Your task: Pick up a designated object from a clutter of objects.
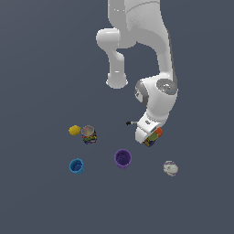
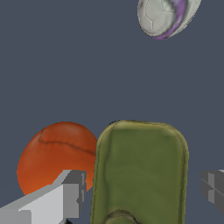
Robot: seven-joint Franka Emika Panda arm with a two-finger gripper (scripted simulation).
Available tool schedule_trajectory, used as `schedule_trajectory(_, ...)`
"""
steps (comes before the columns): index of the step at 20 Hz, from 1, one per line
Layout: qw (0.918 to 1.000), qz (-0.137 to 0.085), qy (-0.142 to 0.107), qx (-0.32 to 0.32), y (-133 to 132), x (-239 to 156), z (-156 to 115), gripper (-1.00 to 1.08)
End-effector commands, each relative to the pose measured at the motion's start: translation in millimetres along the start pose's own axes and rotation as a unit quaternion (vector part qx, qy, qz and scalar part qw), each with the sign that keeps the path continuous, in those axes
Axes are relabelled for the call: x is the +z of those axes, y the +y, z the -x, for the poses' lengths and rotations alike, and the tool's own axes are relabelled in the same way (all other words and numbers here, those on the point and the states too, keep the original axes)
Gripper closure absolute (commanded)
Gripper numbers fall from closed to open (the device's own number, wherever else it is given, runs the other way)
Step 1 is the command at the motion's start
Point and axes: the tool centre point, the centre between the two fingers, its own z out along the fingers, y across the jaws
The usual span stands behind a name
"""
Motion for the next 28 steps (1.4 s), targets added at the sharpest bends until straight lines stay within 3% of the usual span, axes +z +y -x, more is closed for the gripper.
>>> schedule_trajectory(1,0.9998,-0.011,-0.019,-0.002,-8.6,23.3,13.0,-0.92)
schedule_trajectory(2,0.9998,-0.011,-0.019,-0.002,-8.5,23.6,13.0,-0.92)
schedule_trajectory(3,0.9998,-0.011,-0.019,-0.002,-8.5,23.6,13.0,1.08)
schedule_trajectory(12,0.9998,-0.011,-0.019,-0.002,-8.5,23.6,13.0,1.08)
schedule_trajectory(13,1.0000,0.001,0.003,-0.002,-1.3,1.2,-2.6,1.08)
schedule_trajectory(16,1.0000,0.001,0.003,-0.002,0.4,-1.0,-1.1,1.08)
schedule_trajectory(28,1.0000,-0.001,0.000,-0.002,42.1,-50.3,33.3,1.08)
